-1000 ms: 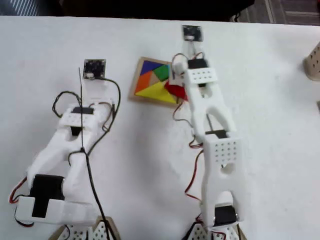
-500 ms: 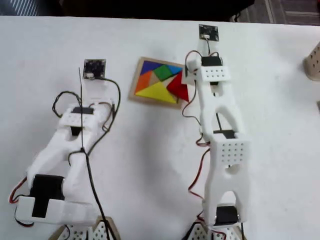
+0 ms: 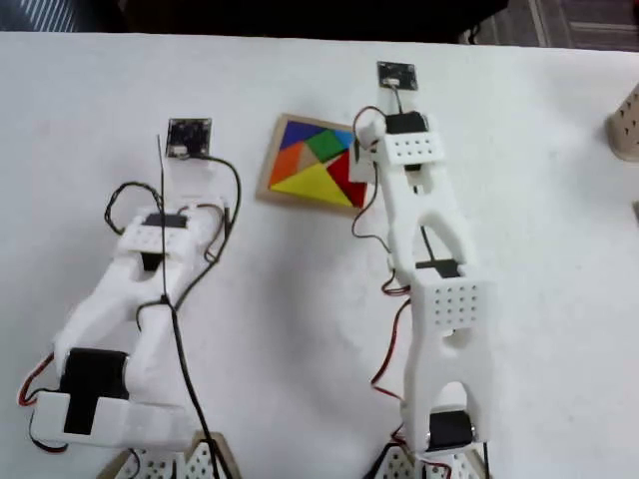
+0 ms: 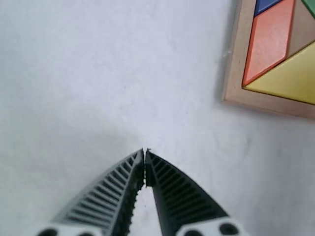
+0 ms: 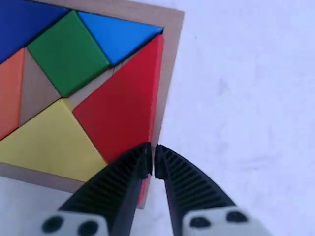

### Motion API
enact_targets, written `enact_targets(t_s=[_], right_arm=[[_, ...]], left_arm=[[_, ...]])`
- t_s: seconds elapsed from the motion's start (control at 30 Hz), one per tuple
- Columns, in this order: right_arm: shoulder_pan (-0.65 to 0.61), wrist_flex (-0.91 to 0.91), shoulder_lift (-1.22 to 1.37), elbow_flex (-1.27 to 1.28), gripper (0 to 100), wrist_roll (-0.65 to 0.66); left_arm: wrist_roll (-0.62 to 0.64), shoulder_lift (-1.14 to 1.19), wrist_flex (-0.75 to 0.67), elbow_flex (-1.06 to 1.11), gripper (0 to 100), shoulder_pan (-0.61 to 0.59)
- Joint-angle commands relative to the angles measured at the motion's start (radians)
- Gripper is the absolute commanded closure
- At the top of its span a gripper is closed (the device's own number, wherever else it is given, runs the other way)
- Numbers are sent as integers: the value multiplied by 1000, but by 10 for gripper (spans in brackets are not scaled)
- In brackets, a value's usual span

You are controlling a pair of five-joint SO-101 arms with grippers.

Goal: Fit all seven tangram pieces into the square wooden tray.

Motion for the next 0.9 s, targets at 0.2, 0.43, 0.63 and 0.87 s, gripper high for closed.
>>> enact_targets(t_s=[0.2, 0.43, 0.63, 0.87], right_arm=[[18, 82, -64, -25, 978, -9], [-8, 124, -59, -26, 978, -11], [-10, 27, -12, -31, 978, -11], [-35, 25, -8, -26, 978, -3]], left_arm=[[-8, -7, -34, -8, 977, -8], [-8, -7, -34, -8, 977, -8], [-8, -7, -34, -8, 977, -8], [-8, -7, -34, -8, 977, -8]])
